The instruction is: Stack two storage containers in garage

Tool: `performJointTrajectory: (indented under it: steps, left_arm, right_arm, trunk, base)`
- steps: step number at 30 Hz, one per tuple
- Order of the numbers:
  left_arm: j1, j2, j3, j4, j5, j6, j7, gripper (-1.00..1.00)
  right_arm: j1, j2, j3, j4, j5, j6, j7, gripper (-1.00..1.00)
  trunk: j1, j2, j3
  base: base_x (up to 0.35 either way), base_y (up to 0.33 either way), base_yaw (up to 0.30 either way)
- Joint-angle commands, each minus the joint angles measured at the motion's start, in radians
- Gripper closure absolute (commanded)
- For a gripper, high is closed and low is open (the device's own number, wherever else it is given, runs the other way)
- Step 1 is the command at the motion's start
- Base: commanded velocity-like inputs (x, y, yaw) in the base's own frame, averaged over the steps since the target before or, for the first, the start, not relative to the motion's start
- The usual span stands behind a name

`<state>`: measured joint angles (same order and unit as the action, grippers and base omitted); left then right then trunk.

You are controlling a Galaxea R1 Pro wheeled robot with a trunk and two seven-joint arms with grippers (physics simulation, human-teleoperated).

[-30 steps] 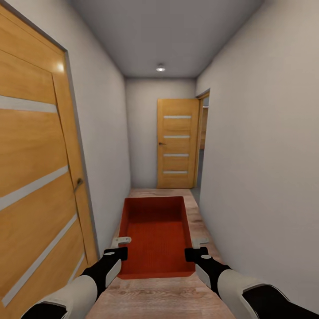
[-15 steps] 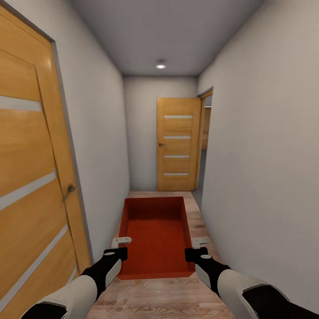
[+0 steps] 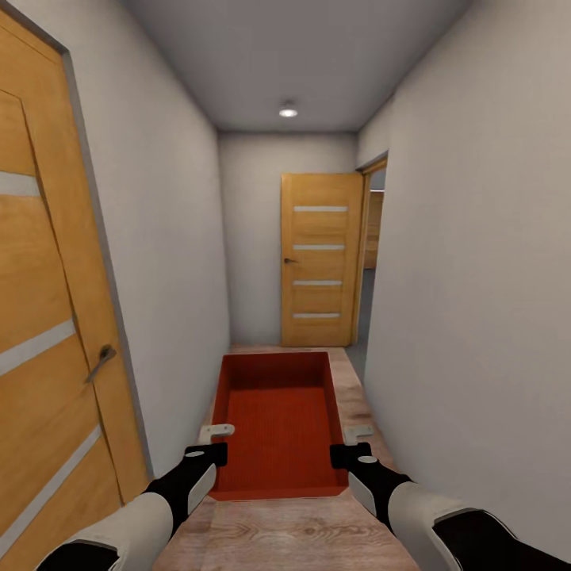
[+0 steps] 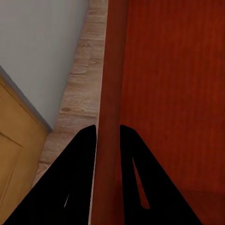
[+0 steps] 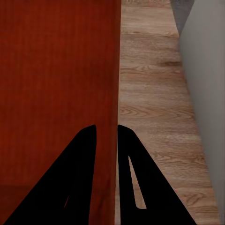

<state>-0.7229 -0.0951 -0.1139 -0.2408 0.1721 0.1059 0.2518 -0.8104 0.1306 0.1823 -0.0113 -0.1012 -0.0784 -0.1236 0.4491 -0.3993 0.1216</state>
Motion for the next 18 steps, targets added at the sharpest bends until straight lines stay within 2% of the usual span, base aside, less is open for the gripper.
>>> performJointTrajectory:
  steps: [1,18]
  left_arm:
    - [0.000,0.022,0.006,0.001,0.010,0.008,0.074,1.00]
    - [0.000,0.022,0.007,0.001,0.010,0.008,0.074,1.00]
  right_arm:
    - [-0.001,-0.009,-0.023,-0.003,-0.006,-0.012,-0.034,1.00]
    - [-0.001,-0.010,-0.023,-0.003,-0.006,-0.012,-0.034,1.00]
  trunk:
    - [0.001,-0.001,0.000]
    - [0.001,-0.001,0.000]
  base:
    - [0.323,0.000,0.000]
    - [0.323,0.000,0.000]
